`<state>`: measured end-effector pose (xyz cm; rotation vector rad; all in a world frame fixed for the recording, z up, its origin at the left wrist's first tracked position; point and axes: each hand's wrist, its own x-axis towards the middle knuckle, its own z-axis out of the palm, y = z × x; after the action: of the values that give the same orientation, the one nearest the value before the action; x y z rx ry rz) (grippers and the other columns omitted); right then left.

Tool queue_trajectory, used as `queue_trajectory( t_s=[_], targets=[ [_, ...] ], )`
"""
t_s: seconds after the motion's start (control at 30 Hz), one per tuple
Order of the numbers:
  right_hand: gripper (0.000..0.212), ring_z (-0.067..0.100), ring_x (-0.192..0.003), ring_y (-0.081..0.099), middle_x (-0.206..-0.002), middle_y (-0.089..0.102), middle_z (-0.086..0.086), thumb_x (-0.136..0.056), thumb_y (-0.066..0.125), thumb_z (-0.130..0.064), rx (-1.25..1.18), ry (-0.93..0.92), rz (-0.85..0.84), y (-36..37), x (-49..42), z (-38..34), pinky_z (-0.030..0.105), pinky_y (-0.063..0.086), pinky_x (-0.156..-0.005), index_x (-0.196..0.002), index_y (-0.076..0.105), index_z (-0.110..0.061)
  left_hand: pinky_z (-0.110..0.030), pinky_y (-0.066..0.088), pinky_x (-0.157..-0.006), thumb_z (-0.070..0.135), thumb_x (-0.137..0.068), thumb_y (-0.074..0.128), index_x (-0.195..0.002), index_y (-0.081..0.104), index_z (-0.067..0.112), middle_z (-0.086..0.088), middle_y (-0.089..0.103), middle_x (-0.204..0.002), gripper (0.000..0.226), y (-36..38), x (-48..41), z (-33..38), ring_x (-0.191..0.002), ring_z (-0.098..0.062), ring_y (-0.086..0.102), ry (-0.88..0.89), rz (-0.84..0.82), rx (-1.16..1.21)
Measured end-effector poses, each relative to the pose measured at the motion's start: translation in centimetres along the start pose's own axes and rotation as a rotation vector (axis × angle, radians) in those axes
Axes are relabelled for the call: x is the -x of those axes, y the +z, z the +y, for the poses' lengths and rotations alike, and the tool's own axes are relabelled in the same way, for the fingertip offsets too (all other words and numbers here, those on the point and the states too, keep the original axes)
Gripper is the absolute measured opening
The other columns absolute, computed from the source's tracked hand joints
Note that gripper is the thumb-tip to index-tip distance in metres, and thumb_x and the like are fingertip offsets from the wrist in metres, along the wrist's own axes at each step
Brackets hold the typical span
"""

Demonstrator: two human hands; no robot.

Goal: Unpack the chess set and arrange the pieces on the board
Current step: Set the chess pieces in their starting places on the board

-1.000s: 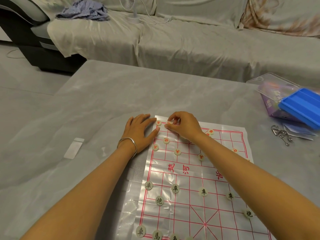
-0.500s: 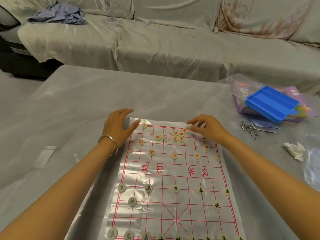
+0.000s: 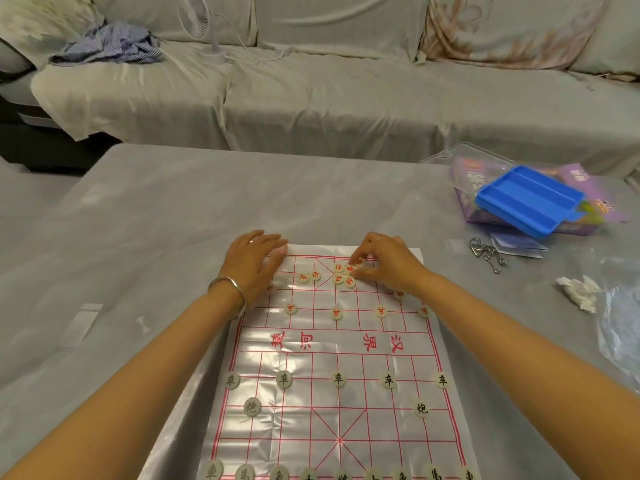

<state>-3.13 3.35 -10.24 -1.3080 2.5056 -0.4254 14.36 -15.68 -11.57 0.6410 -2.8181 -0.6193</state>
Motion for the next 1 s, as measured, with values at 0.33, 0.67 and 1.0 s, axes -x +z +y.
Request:
queue_trajectory(
  t_s=[0.33,0.67,1.0],
  targets=[
    [0.025,0.007,-0.087,0.047,-0.102,0.059,-0.004,-0.083,0.067,-0.037,-0.125,-0.081,0.132,2.0,-3.8,-5.9,0.028,0.038,-0.090,-0.101,0.069,-0.021,-0.037,0.019,-0.113,0.042,-0.097,0.024,-0.139,0.039,0.019,0.000,0.037,-0.146,0.050,-0.6,0.0,-3.0,-0.137,-0.019,0.027,-0.124,-0.109,0.129],
    [0.027,0.007,-0.087,0.047,-0.105,0.063,-0.001,-0.083,0.067,-0.036,-0.093,-0.041,0.095,3.6,-5.0,-7.0,0.029,0.040,-0.090,-0.104,0.069,-0.020,-0.035,0.024,-0.110,0.043,-0.097,0.024,-0.138,0.041,0.021,0.001,0.042,-0.143,0.050,0.2,0.0,-3.7,-0.133,-0.019,0.035,-0.128,-0.098,0.152],
    [0.029,0.013,-0.101,0.052,-0.114,0.061,-0.004,-0.083,0.067,-0.036,-0.094,-0.066,0.016,0.8,-2.5,-5.2,0.033,0.040,-0.099,-0.109,0.067,-0.024,-0.038,0.021,-0.113,0.052,-0.092,0.024,-0.136,0.043,0.022,0.001,0.037,-0.146,0.057,-0.3,0.3,-2.1,-0.137,-0.019,0.027,-0.036,-0.014,0.148]
  ],
)
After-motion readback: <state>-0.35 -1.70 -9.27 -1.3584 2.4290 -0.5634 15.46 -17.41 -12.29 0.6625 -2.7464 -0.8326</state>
